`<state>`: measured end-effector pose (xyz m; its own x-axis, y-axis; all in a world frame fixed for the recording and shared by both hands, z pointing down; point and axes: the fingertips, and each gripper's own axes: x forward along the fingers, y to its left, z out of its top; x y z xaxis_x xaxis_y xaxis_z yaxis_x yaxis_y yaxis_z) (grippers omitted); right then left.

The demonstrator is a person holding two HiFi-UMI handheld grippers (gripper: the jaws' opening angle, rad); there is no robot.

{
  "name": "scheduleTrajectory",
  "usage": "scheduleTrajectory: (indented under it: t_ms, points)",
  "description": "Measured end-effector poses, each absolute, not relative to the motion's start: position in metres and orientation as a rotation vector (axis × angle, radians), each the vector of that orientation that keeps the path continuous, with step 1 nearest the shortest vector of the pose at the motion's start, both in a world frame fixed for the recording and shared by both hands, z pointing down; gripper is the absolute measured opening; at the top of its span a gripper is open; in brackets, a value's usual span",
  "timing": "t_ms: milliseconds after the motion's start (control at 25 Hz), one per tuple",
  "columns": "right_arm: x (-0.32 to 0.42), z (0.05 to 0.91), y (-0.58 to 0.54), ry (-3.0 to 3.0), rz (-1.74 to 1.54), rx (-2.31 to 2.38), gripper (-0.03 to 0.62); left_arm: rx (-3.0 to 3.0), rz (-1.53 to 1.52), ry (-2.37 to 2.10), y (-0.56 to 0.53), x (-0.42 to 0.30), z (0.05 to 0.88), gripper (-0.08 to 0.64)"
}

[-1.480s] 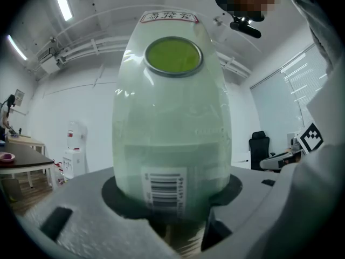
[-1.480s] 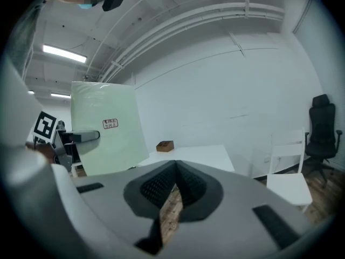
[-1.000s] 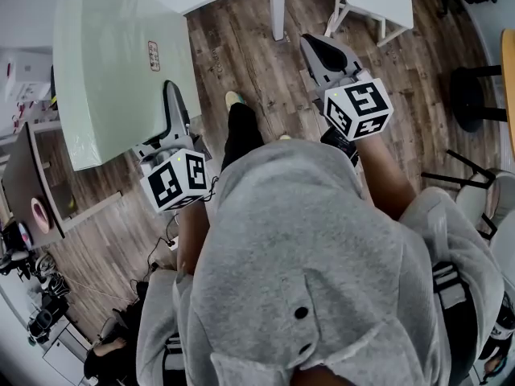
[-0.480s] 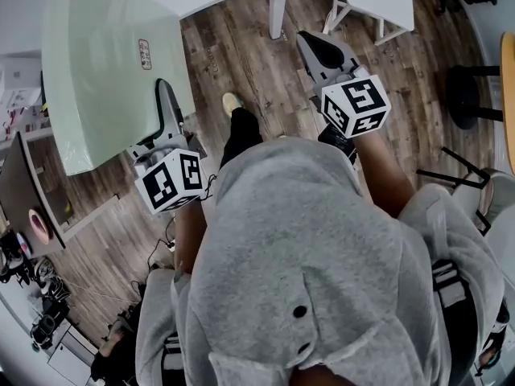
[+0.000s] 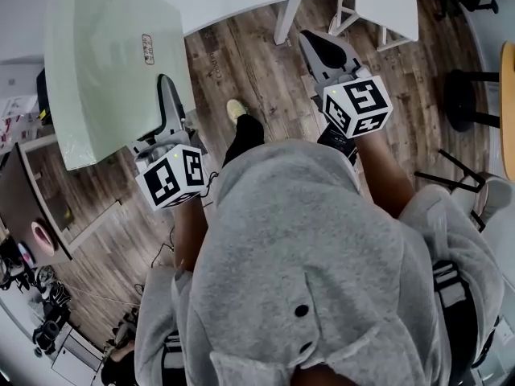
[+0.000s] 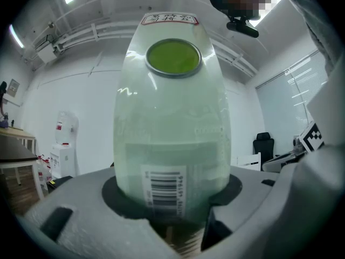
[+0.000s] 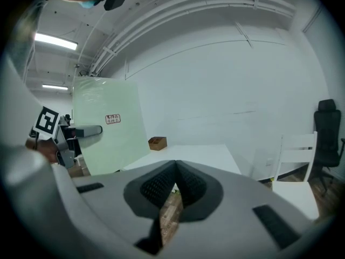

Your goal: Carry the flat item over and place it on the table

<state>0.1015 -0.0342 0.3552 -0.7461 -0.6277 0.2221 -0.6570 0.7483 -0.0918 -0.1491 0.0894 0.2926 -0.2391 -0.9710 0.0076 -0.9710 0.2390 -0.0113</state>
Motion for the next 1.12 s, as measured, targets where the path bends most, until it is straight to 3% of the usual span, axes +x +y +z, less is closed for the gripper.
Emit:
scheduleTrajectory:
  t_ms: [840, 1120]
  points:
    - [-0.044, 0.342, -0.086, -2.722, 0.182, 1.003, 0.026, -1.954, -0.017, 2.466, 0.034, -0.290, 0.292, 0.279]
    - [-0.059, 0.335, -0.087, -2.711, 0.140, 1.036, 0.026, -1.980, 0.002, 2.435, 0.030, -0.309, 0.290, 0.279]
